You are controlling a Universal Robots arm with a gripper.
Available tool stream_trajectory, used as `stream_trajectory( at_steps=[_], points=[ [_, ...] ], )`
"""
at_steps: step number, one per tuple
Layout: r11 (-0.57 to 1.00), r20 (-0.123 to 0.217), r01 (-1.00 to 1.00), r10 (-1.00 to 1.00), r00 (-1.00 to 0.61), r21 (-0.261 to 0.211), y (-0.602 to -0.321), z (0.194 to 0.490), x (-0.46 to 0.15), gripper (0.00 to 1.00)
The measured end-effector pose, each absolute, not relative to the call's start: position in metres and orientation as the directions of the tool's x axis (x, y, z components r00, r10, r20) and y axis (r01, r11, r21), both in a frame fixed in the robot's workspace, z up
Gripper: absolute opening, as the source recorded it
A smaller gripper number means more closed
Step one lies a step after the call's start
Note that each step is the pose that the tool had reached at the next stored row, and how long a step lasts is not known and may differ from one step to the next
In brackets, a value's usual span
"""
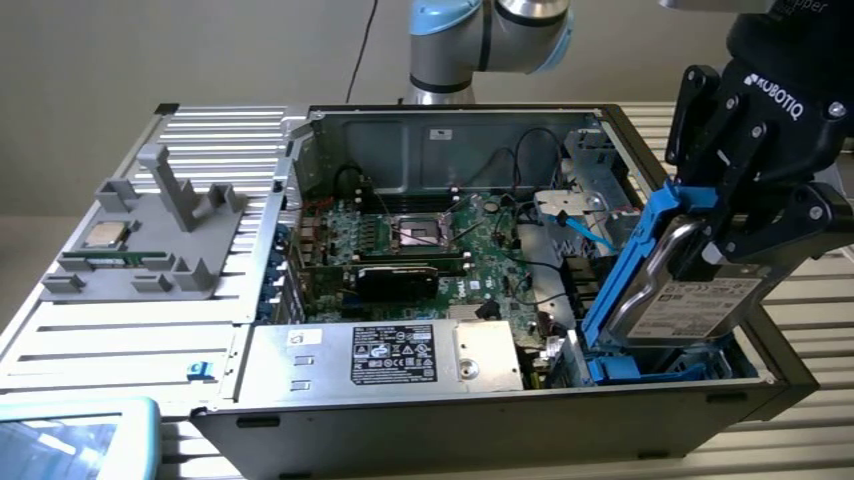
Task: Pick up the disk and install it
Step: 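Insert the disk into the insertion slot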
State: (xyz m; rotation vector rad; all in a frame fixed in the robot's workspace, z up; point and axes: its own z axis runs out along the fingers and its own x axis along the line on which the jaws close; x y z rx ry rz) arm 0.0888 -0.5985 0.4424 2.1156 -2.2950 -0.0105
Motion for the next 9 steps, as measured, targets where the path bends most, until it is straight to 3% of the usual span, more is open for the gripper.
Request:
stream_trajectory(
  at_steps=[9],
  points=[
    [0.057, 0.0, -0.998, -0.998, -0.057, 0.019, -0.598, 0.4417, 0.0888, 0.37]
  ],
)
